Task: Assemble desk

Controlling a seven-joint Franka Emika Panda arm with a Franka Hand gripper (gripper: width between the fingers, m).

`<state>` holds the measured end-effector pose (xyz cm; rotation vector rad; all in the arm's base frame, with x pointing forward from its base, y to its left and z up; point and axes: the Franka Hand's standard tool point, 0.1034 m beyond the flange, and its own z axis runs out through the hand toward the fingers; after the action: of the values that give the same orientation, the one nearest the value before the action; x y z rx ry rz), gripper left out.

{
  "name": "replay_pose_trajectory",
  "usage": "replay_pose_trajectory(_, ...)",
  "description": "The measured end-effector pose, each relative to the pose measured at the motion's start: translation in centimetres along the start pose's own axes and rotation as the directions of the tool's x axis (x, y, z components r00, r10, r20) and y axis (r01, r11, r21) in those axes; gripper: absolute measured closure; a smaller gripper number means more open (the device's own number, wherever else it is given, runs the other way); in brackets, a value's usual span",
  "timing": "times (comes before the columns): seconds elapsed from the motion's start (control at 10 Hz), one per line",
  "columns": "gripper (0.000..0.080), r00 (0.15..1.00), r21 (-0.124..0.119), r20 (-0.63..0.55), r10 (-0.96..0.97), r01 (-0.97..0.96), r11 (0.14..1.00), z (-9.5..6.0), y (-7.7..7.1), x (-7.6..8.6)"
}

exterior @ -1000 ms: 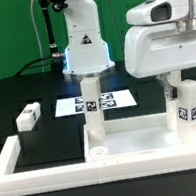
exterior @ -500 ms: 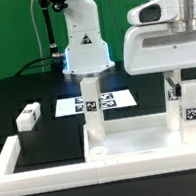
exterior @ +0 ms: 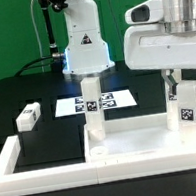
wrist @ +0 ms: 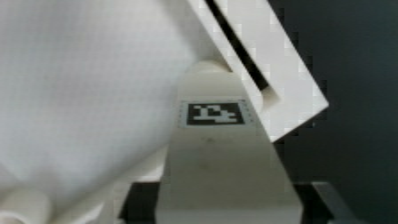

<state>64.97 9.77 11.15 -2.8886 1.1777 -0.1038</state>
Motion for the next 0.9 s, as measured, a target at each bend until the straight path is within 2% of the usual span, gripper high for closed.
replay_pose_trajectory(0.2,0.0509,0.962,0.023,0.041,0.269,-0.270,0.963,0.06,-0.03,-0.05)
replay_pose_trajectory(0.3,0.0509,0.909,0.026,0.067,0.412,-0.415,0.910,0.08,-0.12,-0.24)
replay_pose_trajectory(0.4,0.0509,0.858,0.019,0.084,0.508,-0.511,0.860,0.08,-0.13,-0.29)
replay_pose_trajectory(0.9,0.0509,0.691,-0.010,0.102,0.716,-0.719,0.695,0.09,-0.01,-0.24)
